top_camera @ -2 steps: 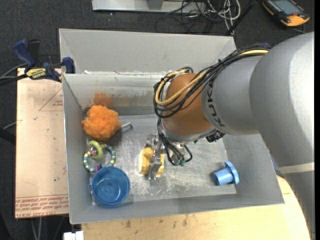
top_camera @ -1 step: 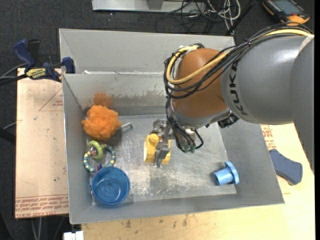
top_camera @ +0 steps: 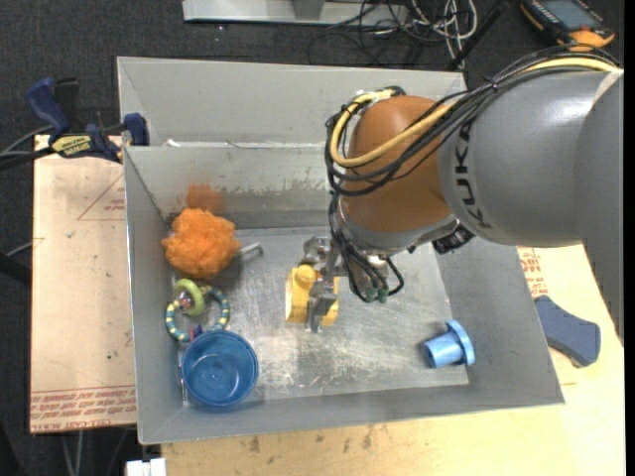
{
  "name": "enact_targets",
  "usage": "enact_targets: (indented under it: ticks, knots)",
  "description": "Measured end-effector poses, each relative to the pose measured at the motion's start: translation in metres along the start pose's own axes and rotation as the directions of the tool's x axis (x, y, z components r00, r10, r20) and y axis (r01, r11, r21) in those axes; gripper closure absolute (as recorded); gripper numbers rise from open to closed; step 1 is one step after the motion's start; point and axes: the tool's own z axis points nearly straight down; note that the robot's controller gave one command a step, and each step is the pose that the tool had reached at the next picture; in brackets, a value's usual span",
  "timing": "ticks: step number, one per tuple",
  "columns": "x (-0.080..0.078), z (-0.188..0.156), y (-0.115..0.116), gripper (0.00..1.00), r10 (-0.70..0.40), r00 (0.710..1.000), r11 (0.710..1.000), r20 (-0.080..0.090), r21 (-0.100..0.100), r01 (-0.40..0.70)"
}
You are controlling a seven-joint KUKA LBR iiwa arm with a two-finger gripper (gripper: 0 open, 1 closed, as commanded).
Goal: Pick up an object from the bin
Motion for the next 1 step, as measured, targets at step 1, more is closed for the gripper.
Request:
enact_targets:
  ticks: [1]
  knots:
    - [-0.0053,-0.0955,0.0063,1.00,-0.005,1.000,1.000,0.002,0.000,0.005]
